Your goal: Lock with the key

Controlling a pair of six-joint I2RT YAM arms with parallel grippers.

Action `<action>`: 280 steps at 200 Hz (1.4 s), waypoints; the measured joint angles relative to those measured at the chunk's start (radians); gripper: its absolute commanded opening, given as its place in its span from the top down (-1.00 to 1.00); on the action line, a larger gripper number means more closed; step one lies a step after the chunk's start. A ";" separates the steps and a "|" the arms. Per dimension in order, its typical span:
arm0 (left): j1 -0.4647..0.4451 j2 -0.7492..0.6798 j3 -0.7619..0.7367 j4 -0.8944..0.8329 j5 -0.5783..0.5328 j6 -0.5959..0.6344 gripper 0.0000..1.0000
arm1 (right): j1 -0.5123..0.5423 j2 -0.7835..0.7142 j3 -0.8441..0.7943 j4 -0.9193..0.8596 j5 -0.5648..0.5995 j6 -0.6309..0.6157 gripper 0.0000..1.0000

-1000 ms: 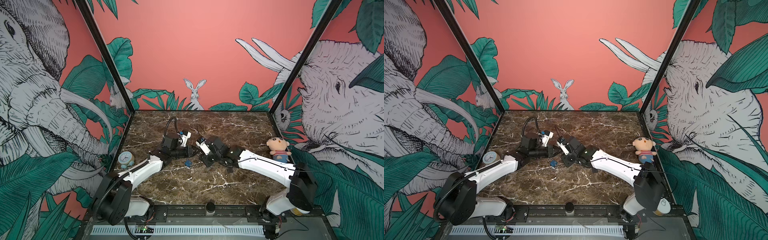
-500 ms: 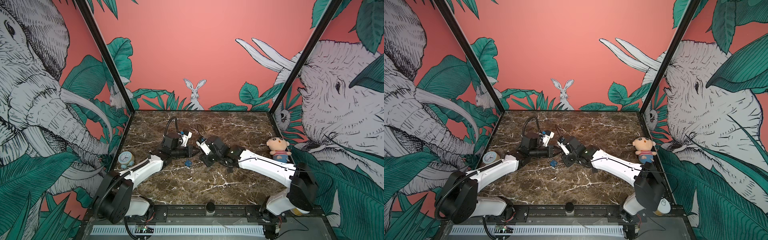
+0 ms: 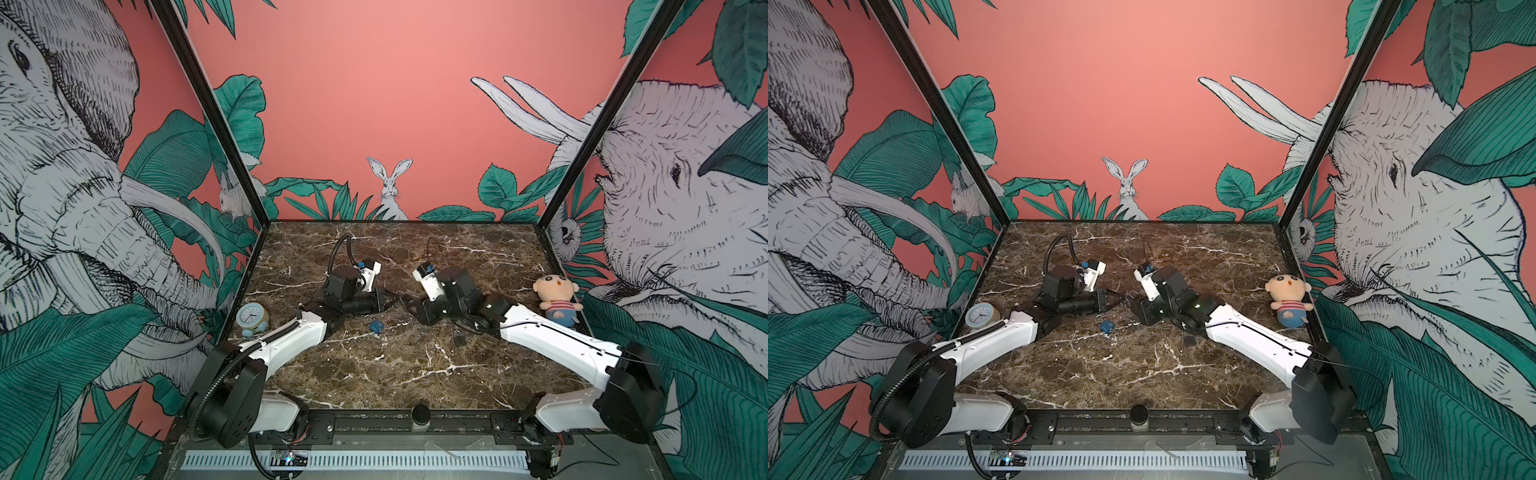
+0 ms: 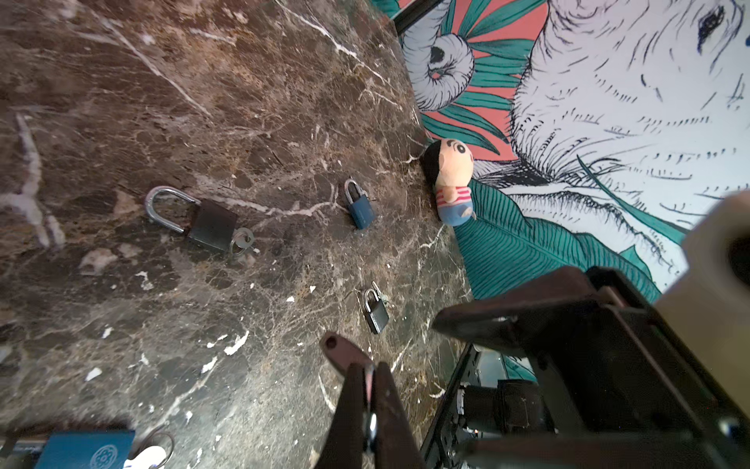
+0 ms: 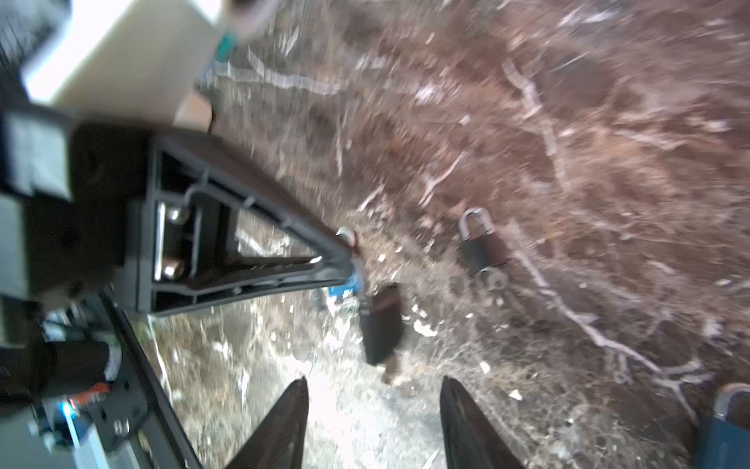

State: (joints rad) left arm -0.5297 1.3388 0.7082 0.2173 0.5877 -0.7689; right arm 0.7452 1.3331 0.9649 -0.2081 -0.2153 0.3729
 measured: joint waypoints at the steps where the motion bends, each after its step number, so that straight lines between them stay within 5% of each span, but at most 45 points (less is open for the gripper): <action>1: 0.000 -0.001 -0.001 0.003 -0.003 -0.003 1.00 | -0.006 -0.005 -0.005 0.006 -0.003 0.006 -0.06; 32: -0.003 -0.035 -0.030 0.029 -0.060 -0.063 1.00 | -0.094 -0.063 -0.090 0.093 -0.034 0.080 -0.06; 111: -0.019 -0.123 -0.030 0.023 -0.178 -0.167 1.00 | -0.087 -0.072 -0.241 0.296 -0.047 0.185 0.13; 171: -0.048 -0.123 -0.011 -0.005 -0.215 -0.212 1.00 | 0.026 -0.051 -0.181 0.299 0.018 0.089 0.11; 280: -0.065 -0.121 0.017 -0.010 -0.214 -0.237 1.00 | 0.059 0.073 -0.081 0.295 0.042 -0.027 0.25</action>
State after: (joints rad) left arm -0.5945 1.2175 0.7254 0.2077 0.3737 -1.0058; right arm 0.8043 1.4063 0.8837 0.0872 -0.1734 0.3462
